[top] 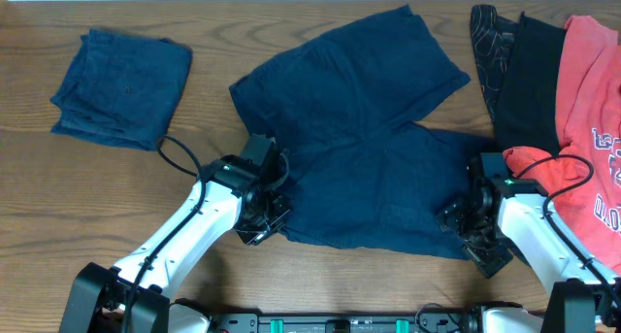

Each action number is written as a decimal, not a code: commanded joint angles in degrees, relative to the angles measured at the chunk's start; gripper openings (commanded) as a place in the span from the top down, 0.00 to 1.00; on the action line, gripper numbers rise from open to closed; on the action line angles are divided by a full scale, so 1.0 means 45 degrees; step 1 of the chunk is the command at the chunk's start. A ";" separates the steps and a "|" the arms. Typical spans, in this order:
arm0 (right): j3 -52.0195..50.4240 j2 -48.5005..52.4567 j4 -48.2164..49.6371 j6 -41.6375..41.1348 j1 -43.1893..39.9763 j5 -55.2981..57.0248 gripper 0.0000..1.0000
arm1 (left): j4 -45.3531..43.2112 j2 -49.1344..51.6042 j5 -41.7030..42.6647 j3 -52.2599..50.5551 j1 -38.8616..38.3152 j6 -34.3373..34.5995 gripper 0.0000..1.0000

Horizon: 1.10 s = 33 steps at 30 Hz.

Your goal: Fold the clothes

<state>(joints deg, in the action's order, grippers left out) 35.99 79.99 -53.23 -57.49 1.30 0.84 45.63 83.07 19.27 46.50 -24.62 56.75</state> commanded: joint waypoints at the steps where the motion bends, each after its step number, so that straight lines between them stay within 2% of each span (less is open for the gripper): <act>1: -0.0044 -0.0039 0.0102 -0.0957 -0.0087 0.0845 0.01 | 0.0087 -0.0078 -0.0214 -0.0068 0.0039 -0.0384 0.92; 7: -0.0053 -0.0039 0.1443 -0.1224 -0.0087 0.1540 0.01 | 0.0301 -0.0078 -0.0214 -0.0068 0.0039 -0.0520 0.92; 8: -0.0053 -0.0039 0.1647 -0.1224 -0.0087 0.1554 0.02 | 0.0384 -0.0078 -0.0219 -0.0068 0.0039 -0.0525 0.92; 9: -0.0053 -0.0039 0.1812 -0.1219 -0.0087 0.1574 0.08 | 0.0423 -0.0078 -0.0214 -0.0068 0.0039 -0.0588 0.94; 10: -0.0053 -0.0039 0.1923 -0.1209 -0.0087 0.1574 0.19 | 0.0427 -0.0078 -0.0214 -0.0068 0.0039 -0.0709 0.94; 11: -0.0053 -0.0039 0.1972 -0.1195 -0.0087 0.1588 0.40 | 0.0432 -0.0078 -0.0214 -0.0068 0.0039 -0.0816 0.94; 12: -0.0053 -0.0039 0.1972 -0.1103 -0.0087 0.1617 0.78 | 0.0471 -0.0083 -0.0214 -0.0068 0.0039 -0.0865 0.94; 13: -0.0053 -0.0039 0.1962 -0.1035 -0.0087 0.1685 0.99 | 0.0476 -0.0083 -0.0214 -0.0068 0.0039 -0.0903 0.94; 22: -0.0044 -0.0097 0.1598 -0.0350 -0.0087 0.1749 0.99 | 0.0481 -0.0107 -0.0214 -0.0068 0.0039 -0.1375 0.94; 25: -0.0044 -0.0233 0.0918 -0.0364 -0.0087 0.1341 0.99 | 0.0476 -0.0107 -0.0214 -0.0068 0.0039 -0.1375 0.94; 27: -0.0044 -0.0364 0.0189 -0.0797 -0.0087 0.1277 0.95 | 0.0461 -0.0107 -0.0214 -0.0068 0.0039 -0.1491 0.94; 28: -0.0044 -0.0437 -0.0238 -0.1248 -0.0087 0.1457 0.91 | 0.0461 -0.0107 -0.0219 -0.0068 0.0039 -0.1515 0.94; 29: -0.0044 -0.0534 -0.0641 -0.1758 -0.0092 0.1797 0.72 | 0.0466 -0.0107 -0.0219 -0.0068 0.0039 -0.1515 0.94; 31: -0.0044 -0.0641 -0.0962 -0.2361 -0.0121 0.2302 0.21 | 0.0466 -0.0102 -0.0219 -0.0068 0.0039 -0.1515 0.94; 32: -0.0044 -0.0670 -0.0981 -0.2409 -0.0151 0.2385 0.17 | 0.0466 -0.0102 -0.0214 -0.0068 0.0039 -0.1520 0.94; 33: -0.0044 -0.0685 -0.0971 -0.2409 -0.0189 0.2404 0.16 | 0.0466 -0.0102 -0.0214 -0.0068 0.0039 -0.1574 0.94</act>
<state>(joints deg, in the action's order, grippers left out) 35.90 77.82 -57.52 -64.36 1.19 8.56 47.37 83.07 19.09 46.50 -24.62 50.85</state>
